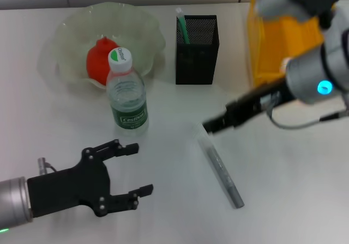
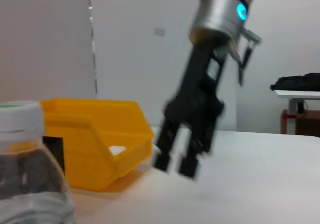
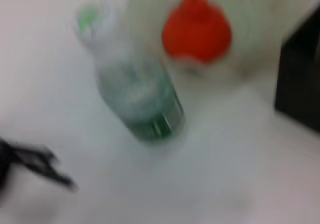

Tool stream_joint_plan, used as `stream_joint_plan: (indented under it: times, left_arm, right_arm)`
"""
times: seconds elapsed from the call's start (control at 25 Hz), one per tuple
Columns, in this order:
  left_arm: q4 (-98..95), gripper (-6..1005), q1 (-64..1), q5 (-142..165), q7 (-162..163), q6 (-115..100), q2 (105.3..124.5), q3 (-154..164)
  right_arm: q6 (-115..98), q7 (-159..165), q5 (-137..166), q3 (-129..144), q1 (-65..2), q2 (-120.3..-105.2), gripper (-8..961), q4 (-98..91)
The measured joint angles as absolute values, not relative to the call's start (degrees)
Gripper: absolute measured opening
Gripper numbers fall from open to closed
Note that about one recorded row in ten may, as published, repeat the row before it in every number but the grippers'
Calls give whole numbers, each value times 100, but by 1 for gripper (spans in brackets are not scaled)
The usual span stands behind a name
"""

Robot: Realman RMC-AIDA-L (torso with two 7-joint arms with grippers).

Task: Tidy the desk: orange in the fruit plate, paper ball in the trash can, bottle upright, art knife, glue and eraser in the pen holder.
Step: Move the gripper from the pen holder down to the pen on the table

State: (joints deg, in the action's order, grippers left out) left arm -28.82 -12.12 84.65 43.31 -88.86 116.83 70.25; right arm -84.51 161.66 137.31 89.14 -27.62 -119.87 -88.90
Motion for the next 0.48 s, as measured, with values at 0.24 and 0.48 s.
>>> stream_joint_plan:
  times: [0.24, 0.48]
  left_arm:
    - [-2883, 813, -1167, 8465, 4345, -8930, 11665, 6985]
    - [-2883, 813, -1168, 8463, 4351, -8930, 11668, 6986]
  right_arm:
    - [-8231, 16467, 14205, 9664, -2849, -11988, 715, -8402]
    - [-8032, 16520, 14186, 9953, -2987, -11988, 699, -8139]
